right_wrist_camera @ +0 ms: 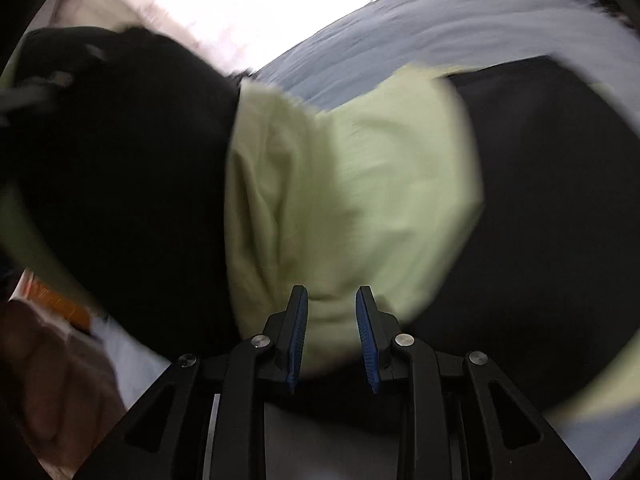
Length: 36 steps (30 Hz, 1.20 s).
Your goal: Fold large clothes
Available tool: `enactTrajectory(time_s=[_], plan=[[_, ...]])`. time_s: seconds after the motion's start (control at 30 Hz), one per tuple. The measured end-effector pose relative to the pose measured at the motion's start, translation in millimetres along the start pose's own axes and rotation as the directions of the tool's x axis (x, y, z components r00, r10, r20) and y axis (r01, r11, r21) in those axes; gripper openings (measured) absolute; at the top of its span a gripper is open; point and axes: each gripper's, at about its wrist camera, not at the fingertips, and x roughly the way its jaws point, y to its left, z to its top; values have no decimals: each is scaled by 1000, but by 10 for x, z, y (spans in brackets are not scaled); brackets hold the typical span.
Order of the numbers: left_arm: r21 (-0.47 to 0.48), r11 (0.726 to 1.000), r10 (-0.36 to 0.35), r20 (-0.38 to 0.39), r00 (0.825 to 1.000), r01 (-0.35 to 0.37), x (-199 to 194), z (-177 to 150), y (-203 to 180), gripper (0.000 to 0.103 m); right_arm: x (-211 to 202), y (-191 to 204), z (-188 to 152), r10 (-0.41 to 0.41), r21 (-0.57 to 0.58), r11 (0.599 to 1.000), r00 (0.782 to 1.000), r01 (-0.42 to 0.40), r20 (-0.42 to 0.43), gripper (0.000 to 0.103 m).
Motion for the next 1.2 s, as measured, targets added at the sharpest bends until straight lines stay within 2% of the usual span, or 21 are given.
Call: enactTrajectory(time_s=[0.1,0.17,0.2,0.23,0.3,0.33,0.4,0.43,0.47,0.57,0.63,0.67,0.7,0.73,0.77,0.87,0.93,1.03,1.07,1.17,1.2], plan=[[83,996,-38,-46,998,42,153,-43,-476,5,-498,-362,-35,-116,57,992,988,111,104,25],[121,989,-73,-98,993,85,303,-142,-788,5,-803,-624,-73,-223,127,971,960,203,167,25],[140,983,-96,-129,987,114,388,-218,-959,5,-960,-778,-97,-285,177,951,939,252,194,25],[158,979,-108,-151,983,132,404,-289,-1106,5,-1095,-921,-124,-329,226,933,920,281,213,25],[231,958,-123,-214,969,172,514,-537,-1467,5,-1282,-1138,-194,-374,304,905,898,298,232,25],[281,942,-114,-250,961,185,585,-701,-1647,6,-1339,-1231,-225,-390,337,892,891,303,231,25],[379,907,-44,-346,937,183,804,-1071,-1965,7,-1378,-1351,-274,-407,376,874,887,308,218,25],[408,896,-15,-372,928,178,871,-1200,-2055,8,-1378,-1375,-296,-408,385,870,888,308,211,25],[425,889,1,-374,927,171,903,-1259,-2097,8,-1372,-1391,-317,-404,390,869,892,304,205,25],[406,896,-22,-365,931,180,851,-1250,-2055,10,-1349,-1383,-358,-391,382,876,897,294,206,25],[350,911,-65,-398,915,218,834,-1183,-1952,19,-1363,-1362,-400,-376,380,881,905,282,201,25],[301,921,-102,-421,901,245,811,-1154,-1872,22,-1427,-1385,-454,-369,380,883,907,275,203,25],[268,928,-124,-436,892,260,796,-1137,-1800,30,-1420,-1391,-438,-363,377,887,908,268,208,25],[225,933,-156,-452,878,282,768,-1128,-1730,43,-1439,-1404,-431,-357,372,891,909,261,217,25],[170,937,-196,-463,864,304,714,-1128,-1650,48,-1507,-1417,-460,-352,370,894,909,255,224,25],[74,944,-255,-448,857,320,509,-1076,-1438,52,-1521,-1322,-390,-320,346,911,915,226,244,26],[48,947,-267,-432,861,318,377,-956,-1333,52,-1548,-1270,-314,-296,337,919,923,205,245,33],[26,962,-239,-410,880,273,174,-876,-1050,53,-1618,-1240,-203,-227,319,937,941,141,250,41],[10,968,-226,-399,889,251,143,-840,-950,54,-1664,-1259,-161,-207,317,941,946,123,250,47],[-65,979,-205,-369,907,195,14,-741,-561,56,-1683,-1271,44,-146,309,949,960,68,239,62],[-96,980,-197,-360,912,174,-3,-717,-436,56,-1671,-1264,122,-124,303,952,966,51,228,63]])
